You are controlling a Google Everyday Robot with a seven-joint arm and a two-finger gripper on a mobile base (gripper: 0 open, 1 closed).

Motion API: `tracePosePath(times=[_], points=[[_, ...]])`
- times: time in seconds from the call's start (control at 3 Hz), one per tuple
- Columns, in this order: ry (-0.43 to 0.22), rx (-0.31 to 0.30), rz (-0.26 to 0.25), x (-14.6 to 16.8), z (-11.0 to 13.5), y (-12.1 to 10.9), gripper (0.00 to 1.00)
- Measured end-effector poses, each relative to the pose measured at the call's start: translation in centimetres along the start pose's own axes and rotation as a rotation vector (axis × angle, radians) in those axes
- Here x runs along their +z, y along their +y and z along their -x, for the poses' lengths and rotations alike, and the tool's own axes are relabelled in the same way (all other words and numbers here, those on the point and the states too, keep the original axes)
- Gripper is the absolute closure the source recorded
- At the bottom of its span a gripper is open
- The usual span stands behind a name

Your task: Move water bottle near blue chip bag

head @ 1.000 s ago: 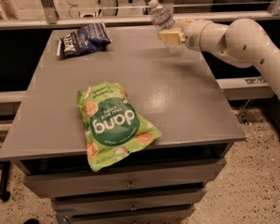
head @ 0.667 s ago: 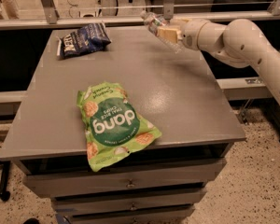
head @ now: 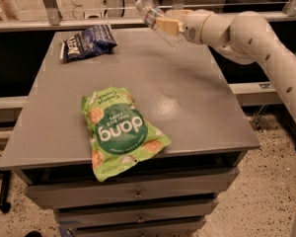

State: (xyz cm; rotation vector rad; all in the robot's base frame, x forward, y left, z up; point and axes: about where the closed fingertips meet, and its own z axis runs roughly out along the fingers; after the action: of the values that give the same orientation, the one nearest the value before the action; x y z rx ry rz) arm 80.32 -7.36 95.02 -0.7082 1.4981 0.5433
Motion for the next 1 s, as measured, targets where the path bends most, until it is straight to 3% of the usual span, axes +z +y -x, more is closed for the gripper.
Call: tracePosePath(times=[0.33,1.0], points=[[-0.024,0.002,0.037,0.9,1.2,1.1,1.00],[0.070,-0.041,0.182,3.8,-0.4,5.6,1.00]])
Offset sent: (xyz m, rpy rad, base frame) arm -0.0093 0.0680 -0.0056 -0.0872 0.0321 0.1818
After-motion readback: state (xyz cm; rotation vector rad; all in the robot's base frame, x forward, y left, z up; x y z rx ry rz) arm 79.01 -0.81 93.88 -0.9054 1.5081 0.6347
